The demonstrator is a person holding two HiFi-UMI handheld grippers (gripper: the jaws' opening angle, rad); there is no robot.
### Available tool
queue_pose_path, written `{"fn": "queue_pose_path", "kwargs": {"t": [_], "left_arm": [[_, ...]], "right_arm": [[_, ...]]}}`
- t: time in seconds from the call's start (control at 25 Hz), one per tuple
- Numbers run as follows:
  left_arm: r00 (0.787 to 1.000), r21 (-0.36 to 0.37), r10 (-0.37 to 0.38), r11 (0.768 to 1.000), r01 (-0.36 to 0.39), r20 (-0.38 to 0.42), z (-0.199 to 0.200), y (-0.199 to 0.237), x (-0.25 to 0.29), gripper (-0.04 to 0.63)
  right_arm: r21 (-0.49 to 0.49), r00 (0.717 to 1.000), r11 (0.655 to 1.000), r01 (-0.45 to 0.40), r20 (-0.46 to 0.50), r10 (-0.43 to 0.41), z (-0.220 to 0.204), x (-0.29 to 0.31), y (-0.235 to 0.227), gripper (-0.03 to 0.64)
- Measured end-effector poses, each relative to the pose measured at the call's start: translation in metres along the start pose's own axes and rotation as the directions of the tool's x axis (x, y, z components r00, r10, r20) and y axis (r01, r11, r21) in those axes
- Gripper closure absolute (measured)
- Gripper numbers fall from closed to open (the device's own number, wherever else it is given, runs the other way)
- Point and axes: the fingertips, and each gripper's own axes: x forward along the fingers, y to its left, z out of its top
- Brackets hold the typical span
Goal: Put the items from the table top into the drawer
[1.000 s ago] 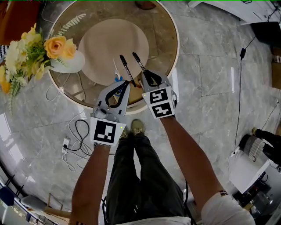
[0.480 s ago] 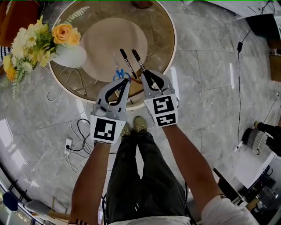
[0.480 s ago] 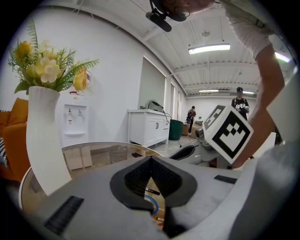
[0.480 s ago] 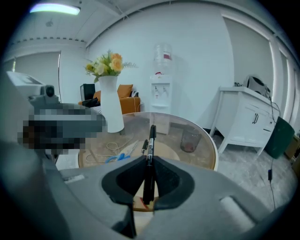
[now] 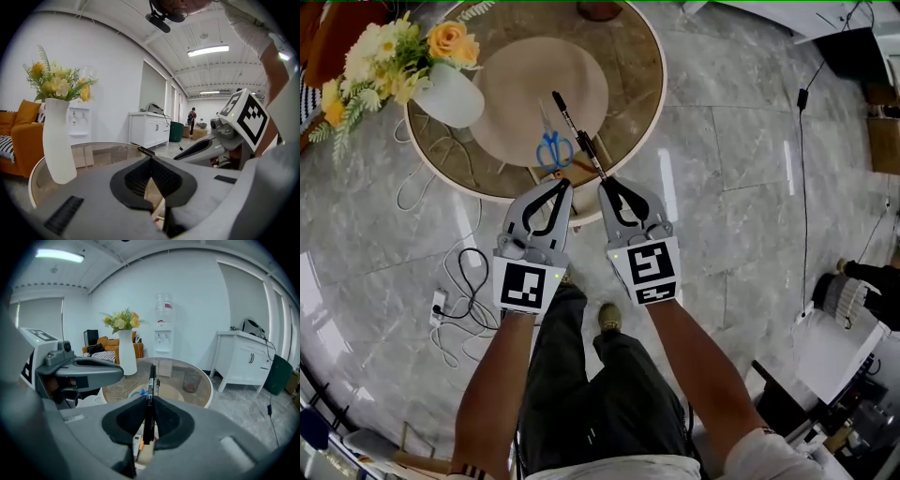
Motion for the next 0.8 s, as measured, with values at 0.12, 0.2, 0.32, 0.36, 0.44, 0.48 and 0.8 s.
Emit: {"fn": "queue_pose_path", "kwargs": {"t": [0.12,0.2,0.32,0.36,0.44,0.48,0.8], "left_arm": [[1.000,-0.001,0.024,1.000,-0.024,0.002,-0.004,-0.017,-0.015,0.597],[0.999,0.000,0.042,0.999,-0.042,0.004,-0.008,-0.030,-0.025,0.597],[0.997,-0.007,0.074,0.997,-0.074,0.001,-0.020,-0.049,-0.039,0.597],[0.997,-0.007,0.080,0.997,-0.080,-0.003,-0.025,-0.056,-0.042,0.597],[0.996,0.002,0.088,0.996,-0.088,-0.010,-0.034,-0.069,-0.049,0.597],[0.996,0.007,0.091,0.996,-0.091,-0.012,-0.038,-0.074,-0.052,0.597],[0.993,0.030,0.121,0.992,-0.120,-0.012,-0.075,-0.085,-0.071,0.597]], "right_arm": [[-0.013,1.000,1.000,-0.021,0.018,0.021,-0.009,-0.021,0.008,0.572],[-0.025,0.999,0.999,-0.037,0.029,0.038,-0.017,-0.034,0.013,0.572],[-0.050,0.997,0.997,-0.061,0.042,0.063,-0.032,-0.054,0.020,0.572],[-0.057,0.996,0.996,-0.068,0.046,0.071,-0.038,-0.061,0.021,0.572],[-0.068,0.995,0.995,-0.078,0.050,0.082,-0.051,-0.073,0.022,0.572],[-0.073,0.995,0.994,-0.083,0.050,0.087,-0.058,-0.077,0.024,0.572],[-0.101,0.992,0.987,-0.123,0.021,0.126,-0.113,-0.081,0.039,0.572]]}}
